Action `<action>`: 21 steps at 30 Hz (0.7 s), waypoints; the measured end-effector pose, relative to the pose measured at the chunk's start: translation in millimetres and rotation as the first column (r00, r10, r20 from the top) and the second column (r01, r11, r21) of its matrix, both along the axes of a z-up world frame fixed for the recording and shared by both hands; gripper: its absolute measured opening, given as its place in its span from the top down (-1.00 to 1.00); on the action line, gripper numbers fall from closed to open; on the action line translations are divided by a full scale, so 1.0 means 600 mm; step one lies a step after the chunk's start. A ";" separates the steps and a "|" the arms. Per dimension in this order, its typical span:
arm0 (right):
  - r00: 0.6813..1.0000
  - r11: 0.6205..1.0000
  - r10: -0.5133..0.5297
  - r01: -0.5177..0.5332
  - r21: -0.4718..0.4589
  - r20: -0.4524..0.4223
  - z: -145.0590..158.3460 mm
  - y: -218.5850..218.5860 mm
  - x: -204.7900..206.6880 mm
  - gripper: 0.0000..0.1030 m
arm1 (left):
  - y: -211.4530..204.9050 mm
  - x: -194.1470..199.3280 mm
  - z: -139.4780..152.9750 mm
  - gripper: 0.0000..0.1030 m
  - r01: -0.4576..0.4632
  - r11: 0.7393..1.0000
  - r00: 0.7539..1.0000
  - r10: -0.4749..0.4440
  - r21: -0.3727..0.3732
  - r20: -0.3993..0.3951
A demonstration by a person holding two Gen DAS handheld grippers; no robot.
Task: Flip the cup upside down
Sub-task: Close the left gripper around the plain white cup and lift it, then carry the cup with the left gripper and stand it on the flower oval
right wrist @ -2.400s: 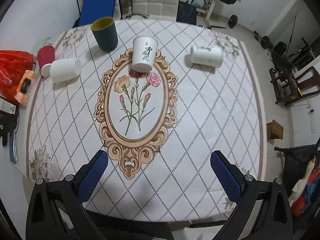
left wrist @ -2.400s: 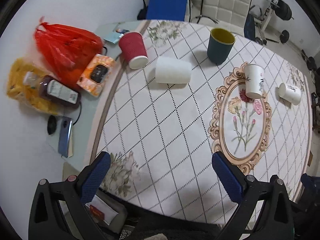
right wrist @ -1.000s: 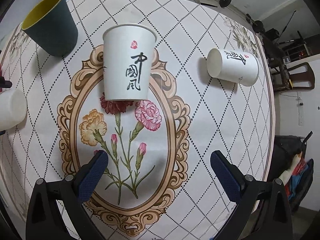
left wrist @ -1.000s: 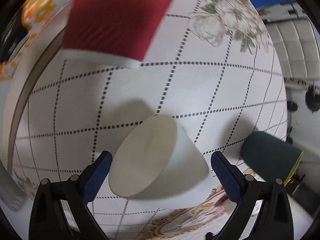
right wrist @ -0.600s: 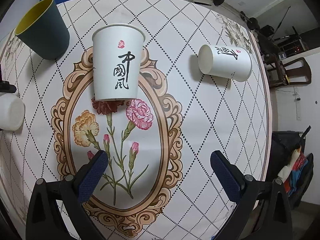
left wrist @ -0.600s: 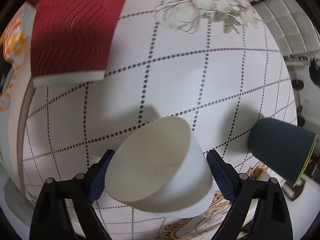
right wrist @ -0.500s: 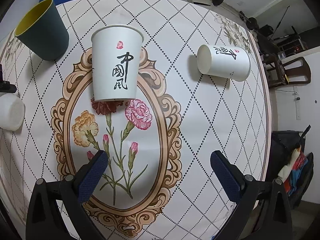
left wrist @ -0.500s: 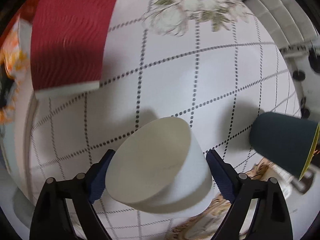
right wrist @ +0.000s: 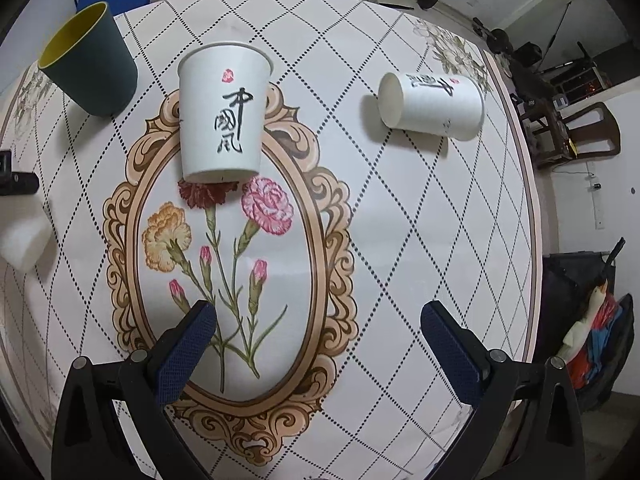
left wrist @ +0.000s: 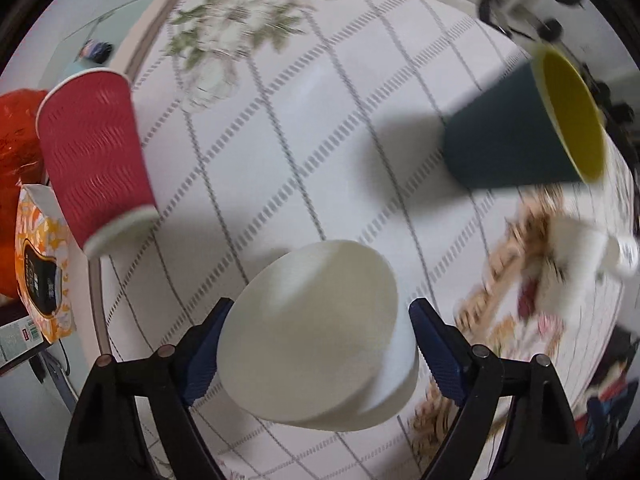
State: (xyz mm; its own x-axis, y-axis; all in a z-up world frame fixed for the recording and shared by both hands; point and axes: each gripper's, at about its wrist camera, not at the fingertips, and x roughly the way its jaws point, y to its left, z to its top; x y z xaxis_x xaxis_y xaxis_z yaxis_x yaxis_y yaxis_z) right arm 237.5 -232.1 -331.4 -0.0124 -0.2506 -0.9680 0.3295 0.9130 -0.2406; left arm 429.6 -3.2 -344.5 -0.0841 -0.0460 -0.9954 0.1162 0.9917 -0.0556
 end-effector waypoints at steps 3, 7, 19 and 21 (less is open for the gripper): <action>1.000 1.000 -0.012 0.012 0.013 0.013 0.005 -0.005 -0.019 -1.00 | -0.017 -0.030 0.009 -0.51 0.084 0.996 0.996 -0.084 -0.006 -0.036; 1.000 0.999 -0.024 0.024 0.023 0.020 0.010 -0.013 -0.050 -1.00 | -0.035 -0.079 0.015 -0.50 0.163 0.986 0.986 -0.162 0.025 -0.043; 0.997 0.998 -0.053 0.051 0.038 0.063 0.028 -0.032 -0.133 -1.00 | -0.037 -0.082 -0.030 -0.49 0.210 0.974 0.976 -0.204 0.085 -0.070; 0.996 0.997 -0.060 0.057 0.043 0.062 0.028 -0.032 -0.140 -1.00 | -0.027 -0.099 -0.037 -0.49 0.207 0.974 0.977 -0.201 0.089 -0.077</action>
